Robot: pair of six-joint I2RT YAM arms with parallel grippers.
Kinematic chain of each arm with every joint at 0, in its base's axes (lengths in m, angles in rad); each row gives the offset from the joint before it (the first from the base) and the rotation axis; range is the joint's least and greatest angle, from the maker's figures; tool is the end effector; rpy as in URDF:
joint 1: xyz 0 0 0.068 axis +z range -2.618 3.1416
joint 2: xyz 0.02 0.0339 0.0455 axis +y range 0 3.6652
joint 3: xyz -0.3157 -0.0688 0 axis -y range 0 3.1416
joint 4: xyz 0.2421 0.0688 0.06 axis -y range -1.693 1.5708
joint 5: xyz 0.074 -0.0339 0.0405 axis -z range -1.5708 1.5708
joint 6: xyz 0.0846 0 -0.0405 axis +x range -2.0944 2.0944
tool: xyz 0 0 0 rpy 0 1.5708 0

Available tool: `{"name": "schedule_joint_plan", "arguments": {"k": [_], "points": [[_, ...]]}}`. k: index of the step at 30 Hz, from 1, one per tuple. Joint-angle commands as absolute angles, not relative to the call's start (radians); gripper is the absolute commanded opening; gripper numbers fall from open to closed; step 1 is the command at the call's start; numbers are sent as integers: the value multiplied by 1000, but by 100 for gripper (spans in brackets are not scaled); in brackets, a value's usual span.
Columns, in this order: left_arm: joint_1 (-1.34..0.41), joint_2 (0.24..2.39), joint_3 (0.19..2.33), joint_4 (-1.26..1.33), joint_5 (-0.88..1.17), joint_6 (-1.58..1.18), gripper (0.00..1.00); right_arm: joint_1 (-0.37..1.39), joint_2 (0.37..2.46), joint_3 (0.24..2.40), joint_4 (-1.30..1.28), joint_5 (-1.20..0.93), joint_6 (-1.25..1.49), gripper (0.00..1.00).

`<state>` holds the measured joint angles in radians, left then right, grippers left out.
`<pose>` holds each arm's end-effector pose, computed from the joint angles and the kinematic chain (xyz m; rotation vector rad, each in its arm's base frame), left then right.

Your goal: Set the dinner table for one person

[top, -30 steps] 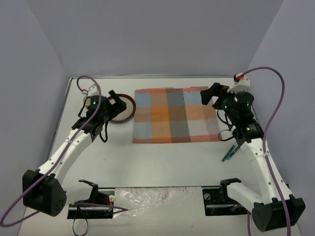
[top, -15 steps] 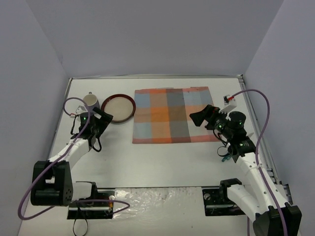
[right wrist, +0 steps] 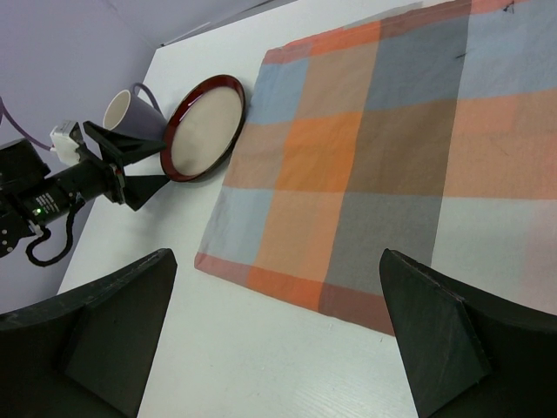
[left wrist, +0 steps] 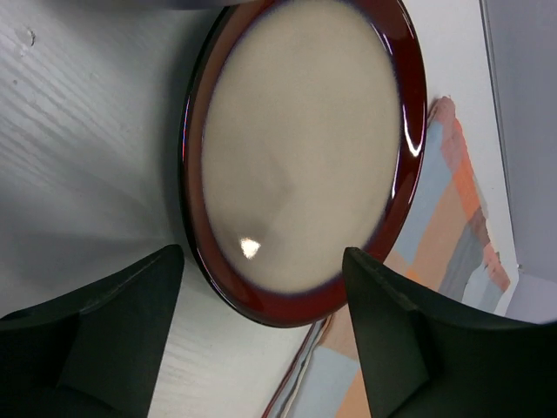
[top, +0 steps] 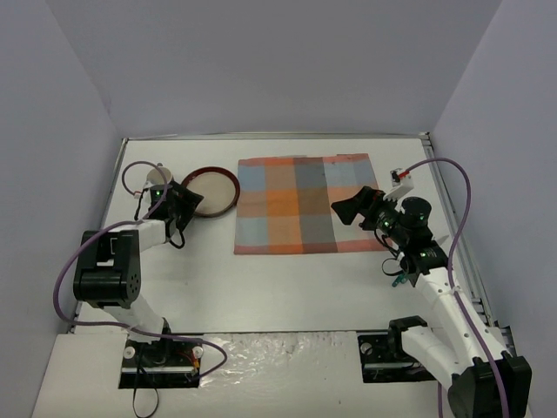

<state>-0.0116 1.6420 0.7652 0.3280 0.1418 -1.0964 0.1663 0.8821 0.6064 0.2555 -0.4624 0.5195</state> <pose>0.3779 -0.0163 0.1984 -1.0699 1.9464 -0.7887 0.2091 0.0734 0.3460 -0.0833 1.6611 0.8933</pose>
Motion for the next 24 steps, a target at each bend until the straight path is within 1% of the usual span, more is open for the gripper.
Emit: {"name": "schedule_joint_plan", "arguments": {"k": [1, 7, 15, 17, 22, 24], "points": [[-8, 1664, 828, 328, 135, -1106, 66, 175, 888, 629, 359, -473, 502, 100], [-8, 1687, 822, 286, 115, -1104, 55, 176, 899, 628, 372, -472, 506, 100], [-8, 1726, 831, 247, 97, -1096, 45, 193, 920, 629, 395, -467, 514, 100], [-8, 1735, 830, 243, 97, -1094, 38, 196, 923, 628, 397, -457, 514, 100], [-8, 1732, 813, 242, 88, -1084, 15, 219, 948, 629, 409, -438, 527, 100], [-8, 1726, 812, 240, 88, -1077, 8, 237, 958, 629, 429, -434, 544, 100]]}}
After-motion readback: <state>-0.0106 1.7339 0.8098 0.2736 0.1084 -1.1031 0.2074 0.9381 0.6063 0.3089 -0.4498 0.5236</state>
